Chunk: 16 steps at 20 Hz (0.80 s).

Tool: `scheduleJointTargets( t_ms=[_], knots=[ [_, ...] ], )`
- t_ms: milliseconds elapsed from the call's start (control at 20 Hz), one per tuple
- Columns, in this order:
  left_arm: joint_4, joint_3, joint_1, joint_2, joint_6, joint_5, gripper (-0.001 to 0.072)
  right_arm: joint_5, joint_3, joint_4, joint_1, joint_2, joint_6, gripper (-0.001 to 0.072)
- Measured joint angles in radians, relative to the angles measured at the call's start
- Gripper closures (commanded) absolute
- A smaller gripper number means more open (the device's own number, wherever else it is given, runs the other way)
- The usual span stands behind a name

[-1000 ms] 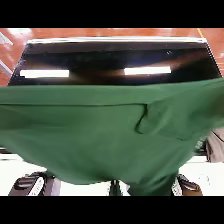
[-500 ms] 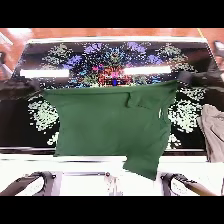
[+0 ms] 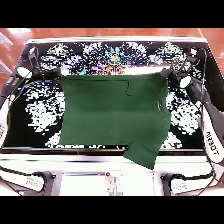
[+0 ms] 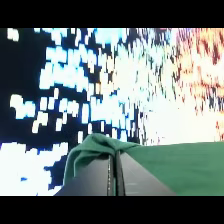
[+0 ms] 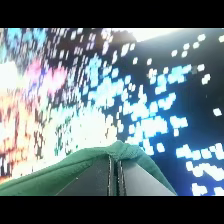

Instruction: Fold the shirts.

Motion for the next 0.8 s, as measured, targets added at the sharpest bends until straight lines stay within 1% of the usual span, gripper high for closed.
scheduleJointTargets(
  t_ms=[100,200,300,400,500,650,800],
  knots=[
    [-0.016,0.015,-0.01,-0.048,0.008,0.03,0.0671,-0.014,-0.001,0.019,-0.002,-0.03,0.011,0.0655],
    [-0.028,0.024,-0.019,-0.08,0.011,0.025,0.0671,0.008,-0.001,0.031,-0.003,-0.048,0.019,0.0655],
    [-0.026,0.039,-0.02,-0.095,0.014,-0.032,0.0671,0.058,-0.001,0.034,-0.007,-0.042,0.021,0.0655],
    [0.002,0.067,-0.015,-0.098,0.015,-0.142,0.0671,0.136,-0.001,0.027,-0.018,-0.011,0.023,0.0655],
    [0.036,0.097,-0.008,-0.1,0.016,-0.294,0.0671,0.278,-0.001,-0.022,-0.036,0.025,0.027,0.0655],
    [0.093,0.118,-0.001,-0.111,0.004,-0.532,0.0672,0.561,-0.001,-0.113,-0.071,0.047,0.052,0.0655],
    [0.172,0.125,0.003,-0.137,-0.042,-0.7,0.0672,0.775,-0.002,-0.164,-0.089,0.029,0.071,0.0655]
  ],
)
